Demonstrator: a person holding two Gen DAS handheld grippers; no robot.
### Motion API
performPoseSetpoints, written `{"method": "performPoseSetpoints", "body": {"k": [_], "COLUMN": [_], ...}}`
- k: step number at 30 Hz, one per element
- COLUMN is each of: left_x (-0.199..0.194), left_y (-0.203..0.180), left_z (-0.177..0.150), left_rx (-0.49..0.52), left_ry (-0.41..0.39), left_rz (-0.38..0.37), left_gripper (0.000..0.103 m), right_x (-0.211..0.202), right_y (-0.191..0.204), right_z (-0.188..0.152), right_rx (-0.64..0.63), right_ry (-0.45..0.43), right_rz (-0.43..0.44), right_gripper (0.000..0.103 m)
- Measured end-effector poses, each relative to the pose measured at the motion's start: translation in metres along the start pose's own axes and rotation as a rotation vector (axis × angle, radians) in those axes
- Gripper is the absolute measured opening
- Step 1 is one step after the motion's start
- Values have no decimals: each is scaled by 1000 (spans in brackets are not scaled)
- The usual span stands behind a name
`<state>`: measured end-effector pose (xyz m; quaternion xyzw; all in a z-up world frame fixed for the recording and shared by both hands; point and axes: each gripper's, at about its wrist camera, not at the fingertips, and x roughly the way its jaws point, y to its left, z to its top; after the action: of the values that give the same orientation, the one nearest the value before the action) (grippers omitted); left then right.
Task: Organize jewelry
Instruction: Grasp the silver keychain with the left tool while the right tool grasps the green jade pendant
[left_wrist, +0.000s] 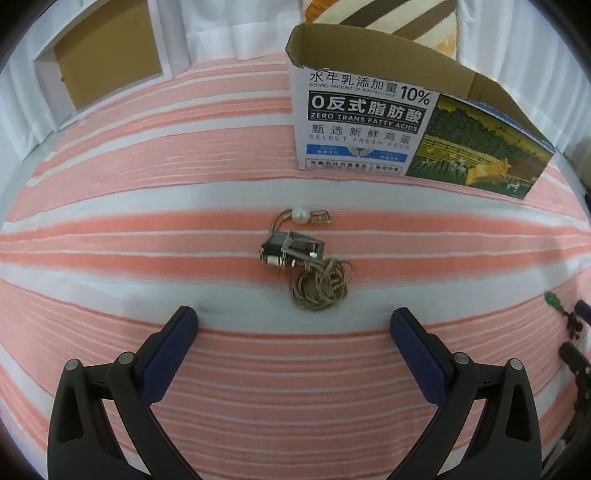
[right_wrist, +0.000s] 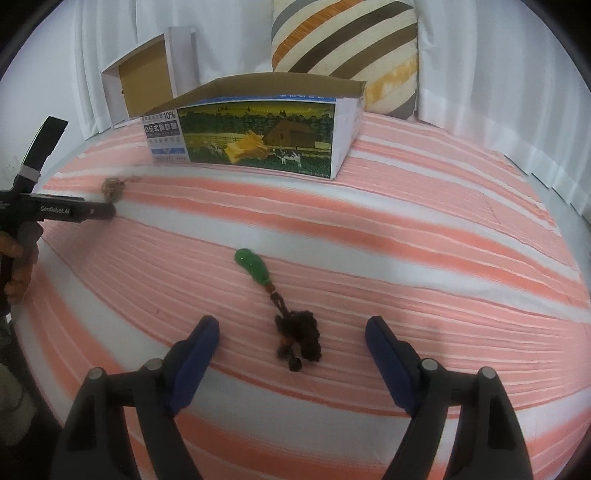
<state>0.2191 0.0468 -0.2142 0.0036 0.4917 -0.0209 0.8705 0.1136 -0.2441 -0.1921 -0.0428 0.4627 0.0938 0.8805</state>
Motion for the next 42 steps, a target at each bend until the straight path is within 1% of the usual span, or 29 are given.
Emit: {"method": "performPoseSetpoints", "body": {"k": [10,20,23,26,29,30,32,33,34,35,36,37,38,39,40,41,42], "left_x": [4,0,0,1,3,5,12,15,16,16,16,14,11,10,8,7,7], "left_y": [3,1,1,0,-6,-8,-13,-14,-14,-14,-13,-10,-8,-5,-2,2,7], "left_z": [4,-1,-3,-1,5,8,18,22,25,26,28,28,27,26,27,28,30], "left_rx": [-2,-1,12,27,50,57,66,69,68,64,59,51,51,54,57,48,26], "left_ry": [-27,-30,-26,-29,-28,-26,-26,-30,-31,-31,-34,-52,-69,-84,-95,-97,-92], "left_rz": [2,2,-9,-24,-36,-40,-46,-45,-46,-48,-52,-57,-60,-65,-76,-101,-141], "left_gripper": [103,103,103,103,103,103,103,103,102,101,100,91,74,64,42,32,32], "right_x": [1,1,0,-3,-5,-4,-1,-1,1,2,3,2,2,1,0,-2,-5], "right_y": [-3,-4,-7,-18,-25,-24,-19,-16,-11,-7,-3,1,3,6,7,8,9], "right_z": [1,1,1,-1,-1,0,4,6,8,10,11,13,13,13,13,12,11], "right_rx": [3,1,-5,25,36,31,3,-9,-28,-45,-66,-79,-84,-90,-89,-77,-59], "right_ry": [-5,-1,9,13,15,17,17,17,19,21,22,27,35,40,39,34,25], "right_rz": [1,5,2,-1,18,21,33,39,42,37,29,37,27,14,13,23,35], "right_gripper": [83,83,83,83,83,82,72,69,63,51,44,21,11,11,11,11,11]}}
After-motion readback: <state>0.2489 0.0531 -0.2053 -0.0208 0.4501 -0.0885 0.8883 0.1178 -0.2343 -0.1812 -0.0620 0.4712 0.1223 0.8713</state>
